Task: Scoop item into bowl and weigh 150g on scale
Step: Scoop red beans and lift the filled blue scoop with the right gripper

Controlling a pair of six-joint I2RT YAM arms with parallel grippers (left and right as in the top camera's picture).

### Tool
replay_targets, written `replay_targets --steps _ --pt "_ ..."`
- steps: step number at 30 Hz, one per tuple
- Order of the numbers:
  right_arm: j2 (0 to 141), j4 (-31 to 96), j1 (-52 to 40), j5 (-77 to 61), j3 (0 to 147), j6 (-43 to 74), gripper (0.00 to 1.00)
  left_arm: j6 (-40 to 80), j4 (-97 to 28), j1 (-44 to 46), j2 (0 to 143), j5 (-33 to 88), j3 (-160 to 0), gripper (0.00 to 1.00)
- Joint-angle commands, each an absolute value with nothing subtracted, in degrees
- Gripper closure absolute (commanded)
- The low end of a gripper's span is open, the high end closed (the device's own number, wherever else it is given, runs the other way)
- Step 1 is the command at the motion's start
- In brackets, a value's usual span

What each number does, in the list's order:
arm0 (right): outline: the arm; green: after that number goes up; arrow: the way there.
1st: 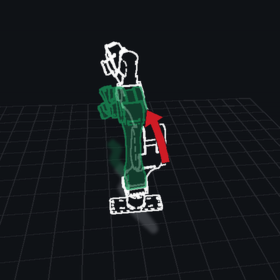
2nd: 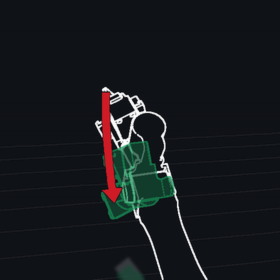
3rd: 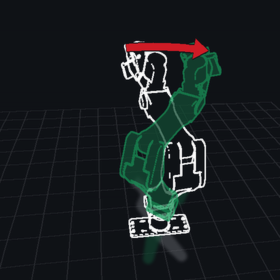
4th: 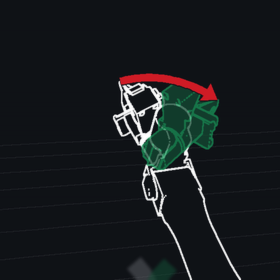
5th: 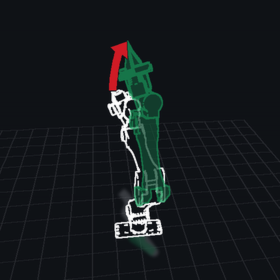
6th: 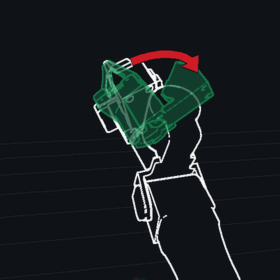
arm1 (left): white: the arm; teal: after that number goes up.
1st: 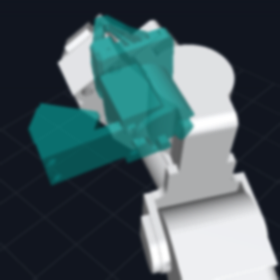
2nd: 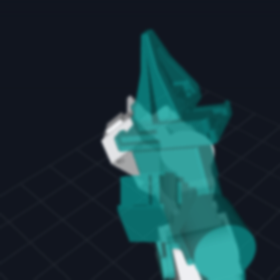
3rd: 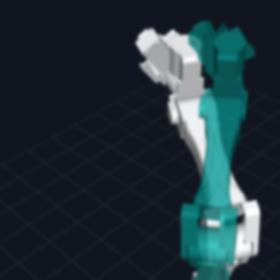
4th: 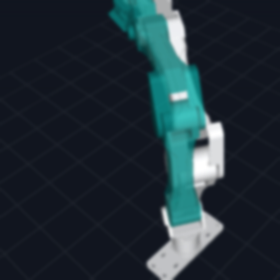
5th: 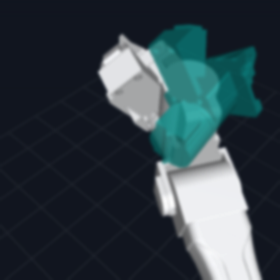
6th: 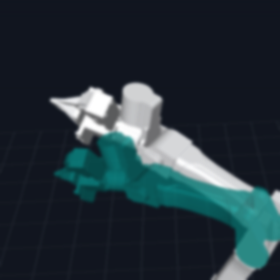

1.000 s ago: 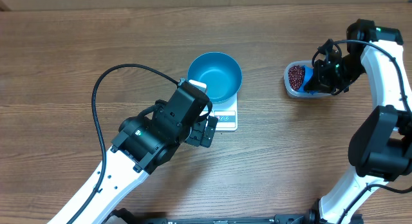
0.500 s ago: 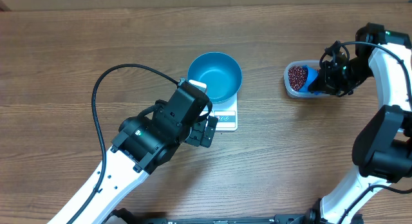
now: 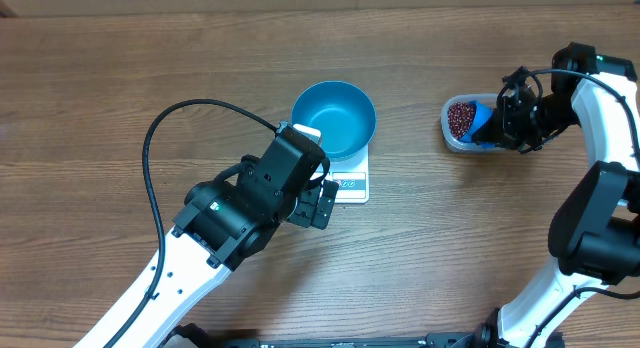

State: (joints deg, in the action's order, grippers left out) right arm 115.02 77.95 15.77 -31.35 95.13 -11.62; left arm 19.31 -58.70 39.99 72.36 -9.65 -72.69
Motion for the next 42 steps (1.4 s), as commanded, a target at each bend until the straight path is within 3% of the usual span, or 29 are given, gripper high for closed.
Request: replay_targets --steps 1,12,42 --pt "114.93 77.36 17.50 -36.82 94.52 -12.29 0.96 19.49 -58.50 39.66 71.59 -9.52 -72.90 0.00" --pt "114.93 78.81 21.74 -38.72 94.50 -13.87 0.96 19.49 -58.50 39.66 71.59 -9.52 -72.90 0.00" --pt "114.98 76.82 21.89 -47.75 89.36 -17.89 0.96 19.46 -58.50 39.66 71.59 -9.52 -72.90 0.01"
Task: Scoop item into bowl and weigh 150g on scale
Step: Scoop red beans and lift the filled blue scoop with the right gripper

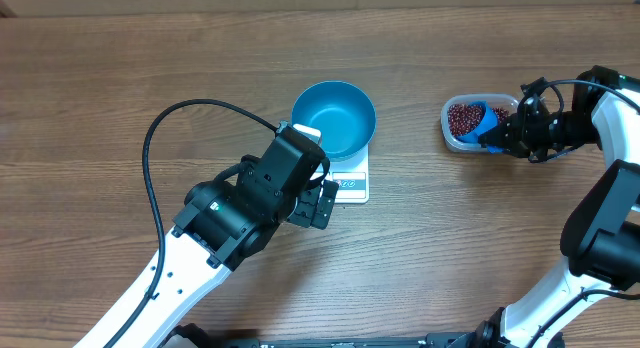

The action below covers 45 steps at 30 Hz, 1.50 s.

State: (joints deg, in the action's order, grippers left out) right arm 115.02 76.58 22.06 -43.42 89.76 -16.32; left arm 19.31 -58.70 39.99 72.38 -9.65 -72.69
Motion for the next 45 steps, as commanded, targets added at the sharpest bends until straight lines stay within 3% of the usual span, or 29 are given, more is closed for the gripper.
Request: replay_targets --steps 1,20,45 --pt "115.00 76.82 21.89 -47.94 89.36 -17.89 0.96 19.49 -58.50 39.66 71.59 -9.52 -72.90 0.00" --pt "114.98 78.61 28.64 -50.76 89.36 -18.48 0.96 19.46 -58.50 39.66 71.59 -9.52 -72.90 0.00" --pt "114.98 83.55 29.95 -61.58 89.30 -27.46 0.96 19.49 -58.50 39.66 71.59 -9.52 -72.90 0.00"
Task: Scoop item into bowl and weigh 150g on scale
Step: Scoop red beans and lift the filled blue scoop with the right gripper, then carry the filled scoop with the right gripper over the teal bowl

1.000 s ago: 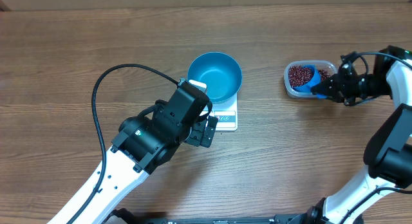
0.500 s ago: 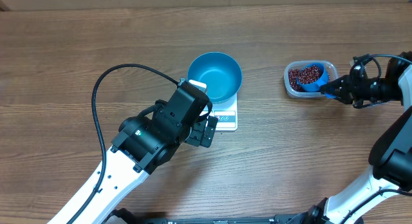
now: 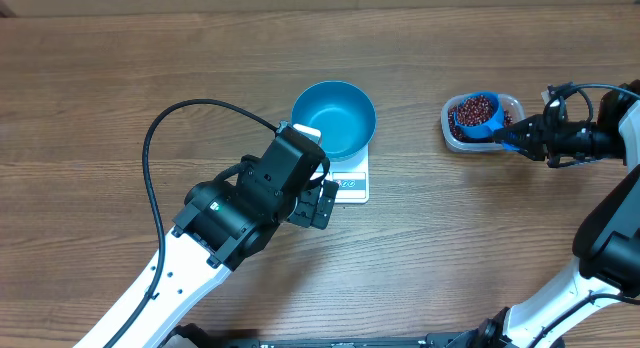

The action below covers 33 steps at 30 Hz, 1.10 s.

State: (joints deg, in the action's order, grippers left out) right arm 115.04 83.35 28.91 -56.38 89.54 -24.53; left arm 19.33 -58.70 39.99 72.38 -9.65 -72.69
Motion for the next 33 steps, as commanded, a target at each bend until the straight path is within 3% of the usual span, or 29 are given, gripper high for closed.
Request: replay_targets --steps 1,15,33 --pt "115.00 83.96 30.26 -62.41 89.30 -28.08 0.96 19.49 -58.50 39.66 71.59 -9.52 -72.90 0.00" --pt "114.98 89.60 29.71 -73.03 89.32 -36.25 0.96 19.49 -58.50 39.66 71.59 -9.52 -72.90 0.00" --pt "114.83 90.39 9.37 -76.20 98.43 -39.07 0.96 19.49 -58.50 39.66 71.59 -9.52 -72.90 0.01"
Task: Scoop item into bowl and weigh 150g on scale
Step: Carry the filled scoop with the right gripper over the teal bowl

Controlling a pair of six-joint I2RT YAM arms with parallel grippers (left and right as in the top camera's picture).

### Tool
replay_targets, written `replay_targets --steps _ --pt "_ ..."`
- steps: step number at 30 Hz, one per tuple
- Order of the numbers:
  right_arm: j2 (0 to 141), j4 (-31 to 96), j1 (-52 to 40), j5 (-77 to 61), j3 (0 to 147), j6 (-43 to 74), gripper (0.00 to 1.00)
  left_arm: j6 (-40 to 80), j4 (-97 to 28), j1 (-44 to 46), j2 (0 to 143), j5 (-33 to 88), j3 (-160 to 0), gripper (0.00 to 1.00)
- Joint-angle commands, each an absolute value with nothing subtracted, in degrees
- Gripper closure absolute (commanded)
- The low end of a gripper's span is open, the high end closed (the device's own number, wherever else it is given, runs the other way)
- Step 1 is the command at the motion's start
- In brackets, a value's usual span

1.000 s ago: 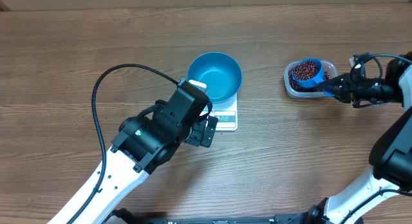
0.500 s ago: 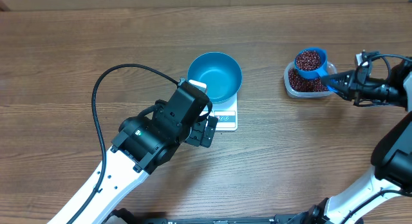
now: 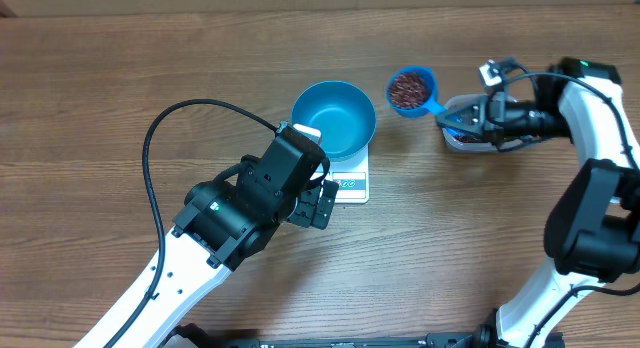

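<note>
A blue bowl [image 3: 334,119] stands empty on a white scale [image 3: 351,185] at the table's middle. My right gripper [image 3: 462,116] is shut on the handle of a blue scoop [image 3: 411,90] heaped with dark red beans, held level just right of the bowl. Below the gripper, mostly hidden by it, sits the clear tub of beans [image 3: 455,136]. My left gripper [image 3: 322,203] rests at the scale's front left corner; whether its fingers are open is hidden by the arm.
The left arm [image 3: 230,223] and its black cable [image 3: 160,138] cover the table's front left. The right arm [image 3: 600,138] runs down the right edge. Brown wooden tabletop [image 3: 150,48] lies all around.
The right gripper has moved left and the filled scoop has left the tub; it now hangs between tub and bowl. The left arm has not moved.
At first the scoop was tipped down into the beans in the tub. Then the right gripper had drawn back to the right with the scoop lower in the tub. Later the scoop sat level and full over the tub, and now beside the bowl.
</note>
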State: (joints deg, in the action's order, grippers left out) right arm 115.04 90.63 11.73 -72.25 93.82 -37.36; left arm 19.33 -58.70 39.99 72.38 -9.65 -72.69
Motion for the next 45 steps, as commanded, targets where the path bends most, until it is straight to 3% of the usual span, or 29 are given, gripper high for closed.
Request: replay_targets --steps 1,9,16,27,45 --pt "114.80 90.37 8.16 -76.18 99.81 -39.07 0.96 19.49 -58.50 39.66 71.59 -9.52 -72.90 0.00" --pt "114.80 87.44 1.10 -70.57 106.39 -38.74 0.96 19.46 -58.50 39.66 71.59 -9.52 -72.90 0.01" --pt "114.80 77.47 -3.31 -57.10 106.39 -29.69 0.96 19.49 -58.48 39.66 71.59 -9.52 -72.90 0.00" --pt "114.80 74.65 -8.51 -40.05 106.39 -28.03 0.96 19.49 -58.50 39.66 71.59 -9.52 -72.90 0.00" --pt "113.67 70.46 -14.00 -31.97 106.56 -27.00 0.96 19.49 -58.50 39.66 71.59 -9.52 -72.90 0.00"
